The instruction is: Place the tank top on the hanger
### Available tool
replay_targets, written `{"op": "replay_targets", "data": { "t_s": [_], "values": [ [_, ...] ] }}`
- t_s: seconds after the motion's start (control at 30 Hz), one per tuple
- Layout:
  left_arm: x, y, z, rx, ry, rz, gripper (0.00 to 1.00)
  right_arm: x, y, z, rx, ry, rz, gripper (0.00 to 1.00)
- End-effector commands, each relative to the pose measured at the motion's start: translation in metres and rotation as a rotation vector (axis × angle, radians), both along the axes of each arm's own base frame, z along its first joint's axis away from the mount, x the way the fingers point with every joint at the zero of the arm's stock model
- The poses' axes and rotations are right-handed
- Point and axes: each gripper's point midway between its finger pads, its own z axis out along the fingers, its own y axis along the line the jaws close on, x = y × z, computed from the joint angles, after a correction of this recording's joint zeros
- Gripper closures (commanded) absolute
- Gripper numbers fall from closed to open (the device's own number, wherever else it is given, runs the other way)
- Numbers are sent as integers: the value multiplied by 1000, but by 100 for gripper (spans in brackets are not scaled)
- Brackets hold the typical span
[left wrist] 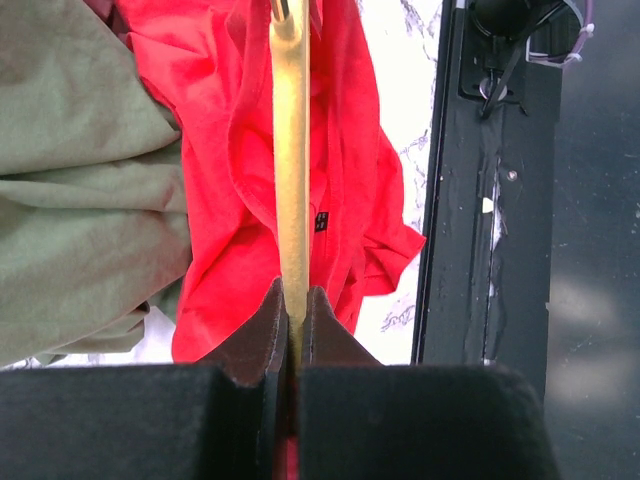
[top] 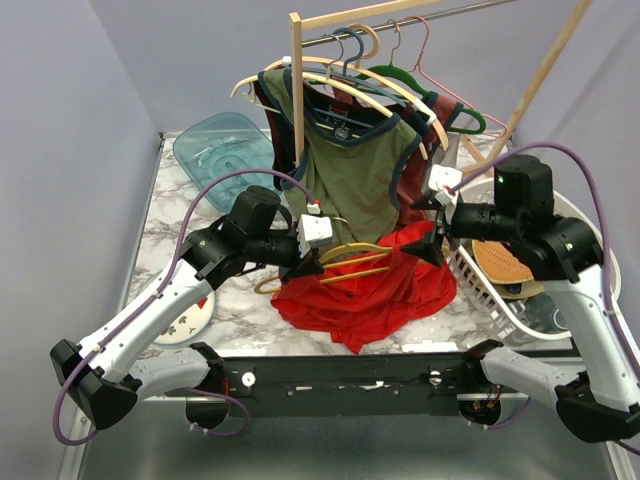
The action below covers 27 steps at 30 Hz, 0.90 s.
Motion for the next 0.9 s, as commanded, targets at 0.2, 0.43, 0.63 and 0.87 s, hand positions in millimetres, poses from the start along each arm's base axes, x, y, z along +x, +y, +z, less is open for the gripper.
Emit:
{"op": "replay_targets", "data": {
  "t_s": [0.2, 0.43, 0.63, 0.87],
  "values": [
    [-24, -8, 23, -53, -23, -133, 100, -64, -30, -85, -262, 26, 316, 7],
    [-37, -11, 27, -45, -10, -181, 100, -56, -22, -97, -259, 55, 341, 11],
    [-33, -8, 29, -39, -40, -154, 100, -74, -12, -103, -201, 171, 438, 46],
    [-23, -4, 38, -49, -119, -97, 95, -77, -12, -100, -182, 261, 381, 100]
  ]
}}
